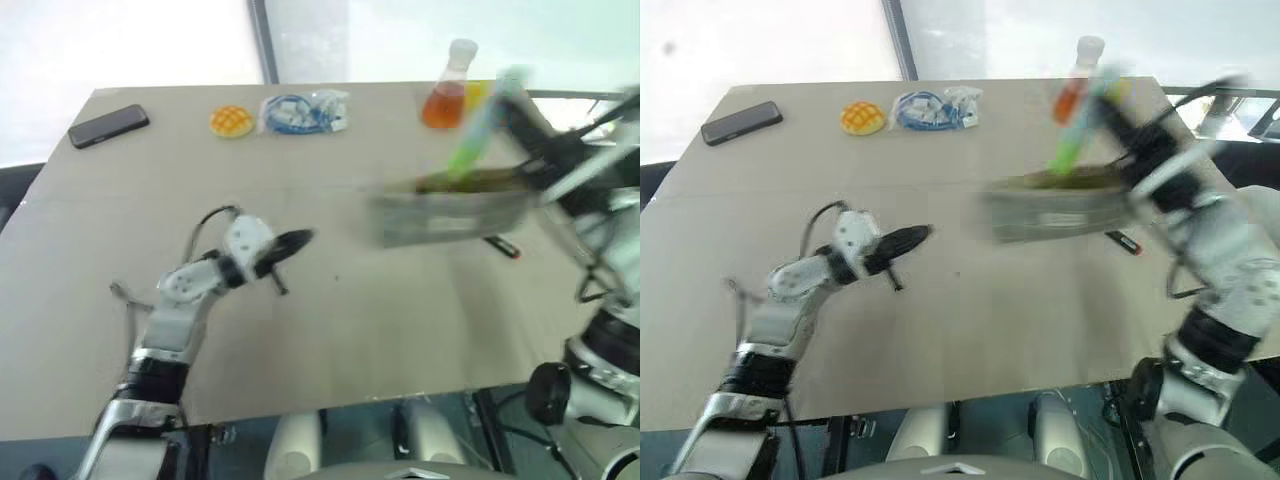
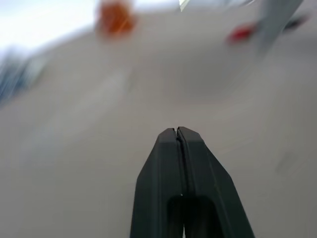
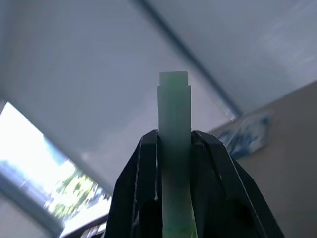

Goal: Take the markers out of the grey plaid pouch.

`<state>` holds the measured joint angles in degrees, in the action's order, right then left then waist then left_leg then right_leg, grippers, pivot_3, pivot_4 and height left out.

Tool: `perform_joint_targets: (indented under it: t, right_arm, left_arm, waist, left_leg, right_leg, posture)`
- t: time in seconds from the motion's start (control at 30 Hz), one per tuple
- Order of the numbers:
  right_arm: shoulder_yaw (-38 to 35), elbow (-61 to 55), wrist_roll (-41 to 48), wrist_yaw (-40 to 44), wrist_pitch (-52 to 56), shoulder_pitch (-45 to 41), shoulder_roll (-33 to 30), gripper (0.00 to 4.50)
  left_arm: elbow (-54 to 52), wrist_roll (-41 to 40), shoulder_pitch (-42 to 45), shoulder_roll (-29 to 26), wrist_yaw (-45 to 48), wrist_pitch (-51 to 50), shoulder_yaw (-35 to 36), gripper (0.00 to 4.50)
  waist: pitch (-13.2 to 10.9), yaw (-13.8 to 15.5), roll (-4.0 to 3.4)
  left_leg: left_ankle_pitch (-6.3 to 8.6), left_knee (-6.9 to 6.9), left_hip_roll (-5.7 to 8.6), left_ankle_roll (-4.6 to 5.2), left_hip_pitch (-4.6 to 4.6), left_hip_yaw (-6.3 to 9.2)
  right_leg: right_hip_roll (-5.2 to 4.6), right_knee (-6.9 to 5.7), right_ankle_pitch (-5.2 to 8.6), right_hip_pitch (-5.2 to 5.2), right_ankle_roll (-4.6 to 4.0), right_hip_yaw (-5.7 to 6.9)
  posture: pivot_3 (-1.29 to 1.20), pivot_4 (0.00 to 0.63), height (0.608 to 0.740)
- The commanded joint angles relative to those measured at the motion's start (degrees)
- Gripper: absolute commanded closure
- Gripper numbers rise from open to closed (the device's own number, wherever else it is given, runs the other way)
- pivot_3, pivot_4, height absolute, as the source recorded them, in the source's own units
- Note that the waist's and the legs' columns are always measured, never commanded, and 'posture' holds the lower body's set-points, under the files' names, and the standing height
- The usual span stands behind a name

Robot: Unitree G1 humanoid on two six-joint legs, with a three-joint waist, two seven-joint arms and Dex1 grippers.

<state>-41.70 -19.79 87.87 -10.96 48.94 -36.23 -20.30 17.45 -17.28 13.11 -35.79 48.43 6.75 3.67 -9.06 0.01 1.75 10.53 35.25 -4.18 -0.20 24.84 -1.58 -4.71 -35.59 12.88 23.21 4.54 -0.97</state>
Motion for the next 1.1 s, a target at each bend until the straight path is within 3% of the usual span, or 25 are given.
perform_joint_targets:
  t: [0.03,0.17,0.27,0.57,0.67,0.77,0.83,1.0,1.03,1.1]
  right_arm:
    - [9.03,-3.66,4.89,-0.82,-3.03,-1.27,4.91,4.14]
    - [18.77,-5.87,5.48,-0.99,-5.30,0.67,12.28,4.14]
    - [22.63,-6.99,5.99,-1.96,-7.49,1.55,14.19,4.14]
    - [26.68,-9.21,1.48,1.01,-7.54,4.76,5.14,4.14]
    - [28.85,-9.96,-6.94,2.21,-6.50,7.35,-0.09,4.14]
    - [38.81,-8.68,-25.30,7.92,-3.22,12.13,-11.95,4.14]
    - [43.68,-7.52,-32.83,11.11,-3.41,13.38,-16.14,4.14]
    - [51.86,1.16,-46.79,17.65,-5.33,11.79,-16.99,4.14]
    - [53.02,2.89,-50.02,18.80,-6.52,11.11,-17.03,3.19]
    - [53.50,3.04,-54.07,20.58,-7.81,10.82,-17.49,2.34]
  left_arm:
    - [-4.46,-0.45,4.07,2.64,-0.39,-0.39,-0.93,4.50]
    - [-8.82,-1.39,6.96,5.64,-2.05,-4.09,-0.92,4.50]
    - [-9.59,-1.31,7.33,6.24,-1.76,-5.27,-0.75,4.50]
    - [-10.91,-2.11,6.42,6.99,-1.41,-7.09,-0.51,4.50]
    - [-12.06,-2.59,6.20,7.61,-1.91,-8.38,-0.35,4.50]
    - [-12.93,-2.55,5.65,7.96,-2.20,-8.93,-0.13,4.50]
    - [-13.46,-2.51,5.34,8.03,-2.30,-9.22,-0.18,4.50]
    - [-15.10,-2.56,5.30,8.48,-2.58,-10.52,-0.86,4.50]
    - [-15.54,-2.57,5.40,8.49,-2.66,-10.94,-0.92,4.50]
    - [-16.29,-2.64,5.46,8.40,-2.96,-11.68,-0.76,4.50]
  waist:
    - [0.02,-0.36,-0.03]
    - [0.02,-0.86,-0.02]
    - [0.06,-0.88,0.02]
    - [0.05,-0.72,0.02]
    - [0.06,-0.71,0.03]
    - [0.09,-0.60,0.03]
    - [0.10,-0.65,0.05]
    - [0.10,-0.78,0.06]
    - [0.10,-0.75,0.06]
    - [0.09,-0.63,0.06]
  left_leg:
    - [0.00,0.00,-0.03,0.00,-0.04,0.01]
    - [-0.03,0.08,-0.10,0.02,-0.07,0.21]
    - [-0.03,0.15,-0.09,0.02,-0.03,0.19]
    - [-0.01,0.10,-0.07,0.01,0.02,0.17]
    - [-0.01,0.11,-0.07,0.01,0.00,0.18]
    - [-0.01,0.14,-0.06,0.01,0.02,0.16]
    - [-0.01,0.15,-0.03,0.01,0.01,0.12]
    - [-0.02,0.15,-0.05,0.01,-0.02,0.10]
    - [-0.02,0.16,-0.05,0.01,-0.03,0.11]
    - [-0.02,0.19,-0.04,0.01,0.00,0.09]
  right_leg:
    - [0.01,-0.06,0.00,-0.01,0.00,0.00]
    - [0.19,-0.25,0.00,-0.01,-0.12,-0.02]
    - [0.20,-0.22,-0.03,-0.01,-0.06,-0.08]
    - [0.16,-0.11,-0.01,0.00,-0.09,-0.05]
    - [0.17,-0.13,0.08,0.00,-0.24,-0.05]
    - [0.15,-0.11,0.09,-0.01,-0.26,-0.07]
    - [0.11,-0.06,0.11,-0.01,-0.29,-0.09]
    - [0.18,-0.10,0.11,0.04,-0.29,-0.17]
    - [0.18,-0.10,0.11,0.04,-0.28,-0.17]
    - [0.18,-0.10,0.11,0.04,-0.28,-0.17]
  posture:
    - [0.00,0.150,0.740]
    - [0.00,0.150,0.740]
    - [0.00,0.150,0.740]
    - [0.00,0.150,0.740]
    - [0.00,0.150,0.740]
    - [0.00,0.150,0.740]
    - [0.00,0.150,0.740]
    - [0.00,0.150,0.740]
    - [0.00,0.150,0.740]
    - [0.00,0.150,0.740]
